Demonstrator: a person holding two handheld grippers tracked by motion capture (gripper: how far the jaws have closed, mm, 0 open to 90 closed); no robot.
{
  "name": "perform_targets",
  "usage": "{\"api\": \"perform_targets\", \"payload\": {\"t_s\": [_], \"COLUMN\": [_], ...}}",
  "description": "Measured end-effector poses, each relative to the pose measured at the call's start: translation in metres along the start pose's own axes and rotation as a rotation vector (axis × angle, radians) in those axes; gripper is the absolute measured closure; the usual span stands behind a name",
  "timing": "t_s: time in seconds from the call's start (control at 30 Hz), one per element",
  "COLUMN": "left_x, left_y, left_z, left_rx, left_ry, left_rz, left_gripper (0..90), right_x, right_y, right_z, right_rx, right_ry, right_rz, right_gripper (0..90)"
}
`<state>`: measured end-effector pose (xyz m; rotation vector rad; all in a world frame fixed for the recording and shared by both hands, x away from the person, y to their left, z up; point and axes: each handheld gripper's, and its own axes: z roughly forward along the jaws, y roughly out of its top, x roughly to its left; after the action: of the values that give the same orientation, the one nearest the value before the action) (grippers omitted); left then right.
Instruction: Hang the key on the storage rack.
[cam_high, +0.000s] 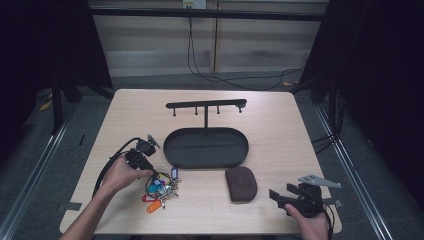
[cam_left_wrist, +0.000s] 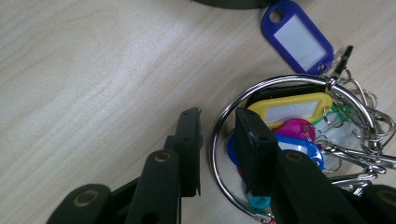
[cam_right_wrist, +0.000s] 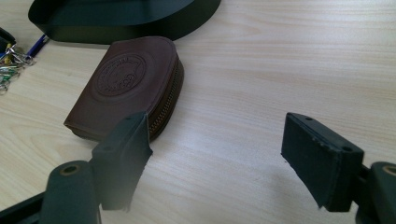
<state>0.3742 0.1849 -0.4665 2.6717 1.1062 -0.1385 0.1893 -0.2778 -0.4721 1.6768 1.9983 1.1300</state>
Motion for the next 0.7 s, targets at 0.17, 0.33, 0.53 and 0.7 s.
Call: {"api": "perform_targets", "payload": {"t_s": [0.17,0.33,0.53,0.7], "left_x": [0.003,0.000,0.001,0.001], "left_y": [0.003,0.006,0.013,0.016], "left_z": [0.001,0.001,0.002,0.003], "left_rx": [-0.003,0.007,0.031,0.026], "left_ry": [-0.017,0.000,0.006,0.000], "left_rz": [-0.002,0.008,-0.001,0.005], "left_gripper": [71.3,72.7,67.9,68.5], "right_x": [0.000,0.000,0.000,0.000], "right_y": [0.000,0.000,0.000,0.000], "right_z": [0.000,0.001,0.001,0.001], "right_rx": [0.003,0.006,0.008,0.008], "right_ry": [-0.002,-0.003,-0.003,-0.003], "right_rz": [-0.001,-0.001,-0.002,-0.002], "right_gripper": [23.5,23.6,23.6,23.6]}}
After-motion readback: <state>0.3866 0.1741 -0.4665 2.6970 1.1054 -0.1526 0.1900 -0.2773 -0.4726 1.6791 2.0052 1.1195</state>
